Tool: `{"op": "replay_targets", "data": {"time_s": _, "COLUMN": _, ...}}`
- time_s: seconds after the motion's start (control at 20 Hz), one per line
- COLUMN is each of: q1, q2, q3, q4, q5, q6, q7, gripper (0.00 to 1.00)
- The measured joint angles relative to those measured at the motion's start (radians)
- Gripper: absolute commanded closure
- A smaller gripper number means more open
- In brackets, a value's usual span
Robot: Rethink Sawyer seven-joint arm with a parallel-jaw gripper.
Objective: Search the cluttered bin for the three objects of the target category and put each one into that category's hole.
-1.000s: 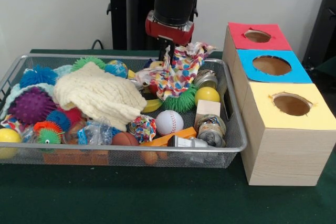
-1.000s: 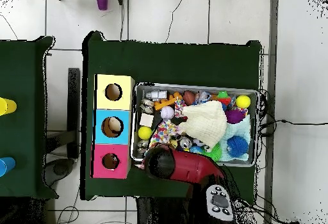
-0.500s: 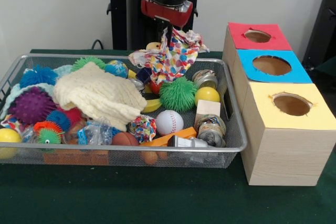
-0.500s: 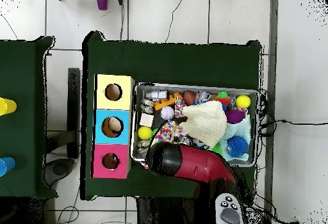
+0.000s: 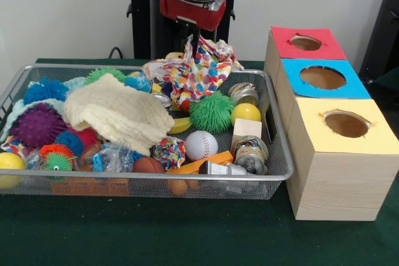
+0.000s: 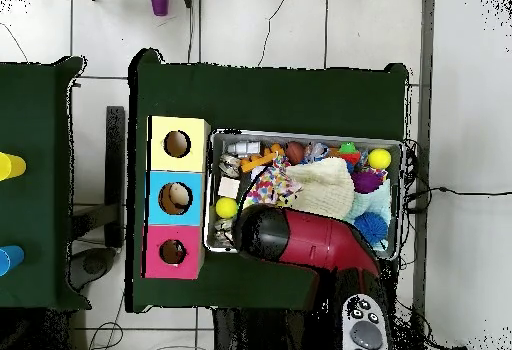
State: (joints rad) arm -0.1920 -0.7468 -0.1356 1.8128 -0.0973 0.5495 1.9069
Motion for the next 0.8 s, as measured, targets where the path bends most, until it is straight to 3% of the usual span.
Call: {"op": "replay_targets", "data": {"time_s": 0.8, "q1": -0.009, "q2": -0.003, "q3": -0.01, "q4": -0.169, "q5": -0.089, "q6": 0.064, "q7": 0.0, "gripper": 1.0}}
